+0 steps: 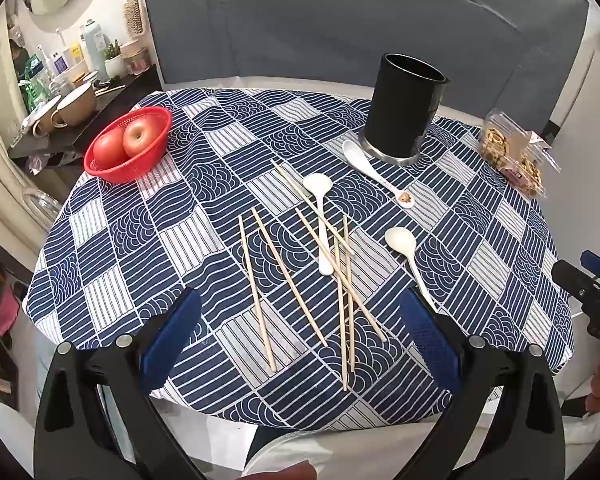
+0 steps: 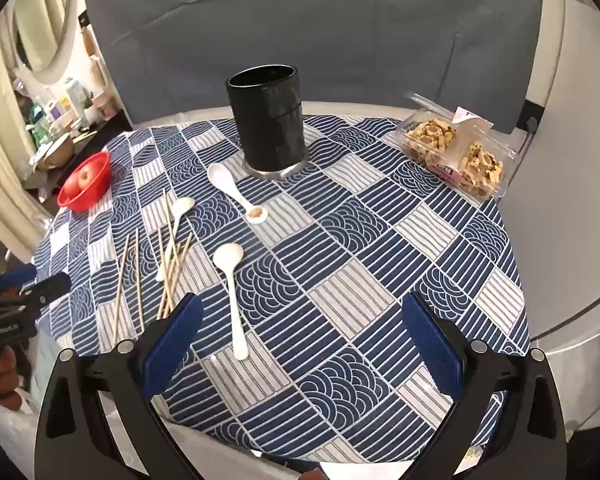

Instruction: Organize utensils

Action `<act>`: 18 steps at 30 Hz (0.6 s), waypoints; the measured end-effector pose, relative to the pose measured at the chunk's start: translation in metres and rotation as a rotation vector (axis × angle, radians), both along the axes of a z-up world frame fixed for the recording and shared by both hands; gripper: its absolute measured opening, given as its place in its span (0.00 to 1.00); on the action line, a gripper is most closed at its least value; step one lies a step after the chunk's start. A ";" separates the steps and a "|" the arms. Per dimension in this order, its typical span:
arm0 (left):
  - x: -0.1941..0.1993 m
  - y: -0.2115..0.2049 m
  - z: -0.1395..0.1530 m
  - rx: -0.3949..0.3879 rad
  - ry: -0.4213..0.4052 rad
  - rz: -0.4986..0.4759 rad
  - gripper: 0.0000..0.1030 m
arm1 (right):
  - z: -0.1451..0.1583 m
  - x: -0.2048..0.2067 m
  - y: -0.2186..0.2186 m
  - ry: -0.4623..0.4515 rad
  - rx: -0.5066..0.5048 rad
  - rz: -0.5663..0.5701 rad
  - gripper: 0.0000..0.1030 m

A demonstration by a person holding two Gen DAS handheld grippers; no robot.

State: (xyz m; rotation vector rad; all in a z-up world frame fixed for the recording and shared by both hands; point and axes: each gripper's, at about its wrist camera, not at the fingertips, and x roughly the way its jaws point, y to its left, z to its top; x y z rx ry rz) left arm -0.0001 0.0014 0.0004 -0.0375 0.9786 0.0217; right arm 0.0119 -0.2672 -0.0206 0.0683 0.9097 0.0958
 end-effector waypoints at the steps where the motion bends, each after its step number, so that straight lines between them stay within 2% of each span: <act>1: 0.000 0.001 0.000 -0.004 0.000 0.008 0.94 | 0.001 0.001 0.000 -0.003 -0.005 0.001 0.93; 4: 0.000 0.001 0.002 -0.012 0.001 0.028 0.94 | 0.000 -0.001 -0.001 -0.023 -0.008 0.011 0.93; 5: -0.001 -0.003 0.000 0.001 -0.001 -0.006 0.94 | 0.000 -0.002 -0.001 -0.026 -0.011 0.010 0.93; 18: -0.002 -0.010 -0.001 0.002 0.001 -0.035 0.94 | 0.000 -0.001 -0.002 -0.006 0.005 0.011 0.93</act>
